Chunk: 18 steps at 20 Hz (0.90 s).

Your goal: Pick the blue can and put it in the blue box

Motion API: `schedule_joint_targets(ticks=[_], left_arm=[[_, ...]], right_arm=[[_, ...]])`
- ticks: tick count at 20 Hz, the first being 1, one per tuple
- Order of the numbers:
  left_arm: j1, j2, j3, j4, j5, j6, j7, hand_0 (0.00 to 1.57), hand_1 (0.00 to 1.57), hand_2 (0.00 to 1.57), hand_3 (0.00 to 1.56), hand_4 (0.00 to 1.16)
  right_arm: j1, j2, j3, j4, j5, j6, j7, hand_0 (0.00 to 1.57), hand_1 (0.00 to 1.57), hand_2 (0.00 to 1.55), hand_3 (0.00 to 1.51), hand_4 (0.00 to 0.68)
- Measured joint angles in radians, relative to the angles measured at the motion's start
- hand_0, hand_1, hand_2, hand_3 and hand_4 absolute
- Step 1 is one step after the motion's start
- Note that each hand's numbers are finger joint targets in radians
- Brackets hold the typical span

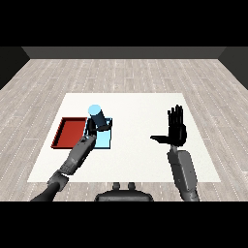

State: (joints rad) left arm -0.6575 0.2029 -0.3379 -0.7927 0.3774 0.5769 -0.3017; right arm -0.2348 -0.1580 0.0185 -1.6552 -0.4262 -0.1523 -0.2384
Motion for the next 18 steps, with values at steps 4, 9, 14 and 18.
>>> schedule_joint_targets(ticks=[4,9,14,18], left_arm=[[-0.074,0.016,0.046,0.171,-0.017,-0.03,0.018,1.57,1.57,1.57,1.49,1.1],[-0.146,0.024,0.077,0.394,-0.038,-0.057,0.063,1.57,1.57,1.54,1.41,1.0],[-0.164,0.004,0.085,0.567,-0.065,-0.046,0.099,1.34,1.34,1.27,1.19,0.94],[-0.154,-0.019,0.079,0.68,-0.086,-0.047,0.15,1.15,1.15,1.05,0.64,0.91]], right_arm=[[-0.005,-0.008,-0.037,0.03,-0.009,0.006,-0.006,0.0,0.0,0.0,0.0,0.0],[-0.013,-0.001,-0.047,0.079,-0.007,0.016,-0.024,0.0,0.0,0.0,0.0,0.0],[-0.029,0.007,-0.06,0.14,-0.005,0.025,-0.042,0.0,0.0,0.0,0.0,0.0],[-0.031,0.015,-0.056,0.158,0.003,0.025,-0.052,0.0,0.0,0.0,0.0,0.0]])
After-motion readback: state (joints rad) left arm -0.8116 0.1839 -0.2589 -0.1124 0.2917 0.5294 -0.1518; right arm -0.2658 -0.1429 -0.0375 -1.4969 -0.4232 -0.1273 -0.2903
